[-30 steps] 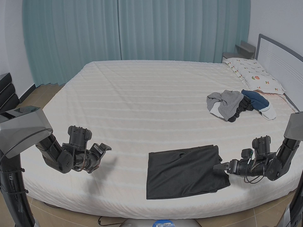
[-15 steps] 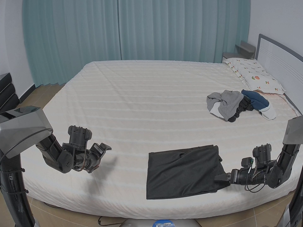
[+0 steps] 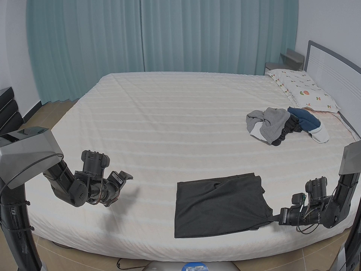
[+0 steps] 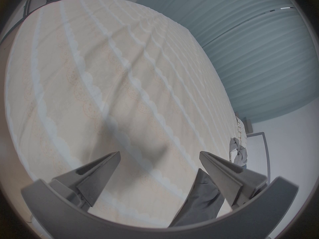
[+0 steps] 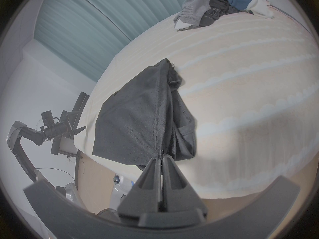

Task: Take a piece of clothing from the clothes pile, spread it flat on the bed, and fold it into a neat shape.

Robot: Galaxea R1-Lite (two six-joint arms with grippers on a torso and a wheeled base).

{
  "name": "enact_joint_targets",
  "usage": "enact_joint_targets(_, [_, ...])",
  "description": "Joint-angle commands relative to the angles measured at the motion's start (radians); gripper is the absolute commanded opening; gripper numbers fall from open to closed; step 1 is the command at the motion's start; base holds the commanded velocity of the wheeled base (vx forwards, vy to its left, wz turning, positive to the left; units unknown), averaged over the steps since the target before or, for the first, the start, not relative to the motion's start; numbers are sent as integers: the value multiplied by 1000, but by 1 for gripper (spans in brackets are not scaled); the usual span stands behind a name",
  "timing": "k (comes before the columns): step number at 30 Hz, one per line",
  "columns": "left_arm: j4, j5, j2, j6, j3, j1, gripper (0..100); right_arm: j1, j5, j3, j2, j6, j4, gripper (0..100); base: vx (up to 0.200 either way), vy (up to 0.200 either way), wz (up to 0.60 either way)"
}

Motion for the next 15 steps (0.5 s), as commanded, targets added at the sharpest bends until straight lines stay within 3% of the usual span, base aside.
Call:
enact_joint_targets(1, [-1, 0, 1, 0, 0, 0, 100, -32, 0, 23, -5, -16, 0, 0, 0, 0, 0])
enact_joint_targets(15, [-1, 0, 1, 0, 0, 0, 100, -66, 0, 38, -6, -26, 0, 0, 0, 0, 0])
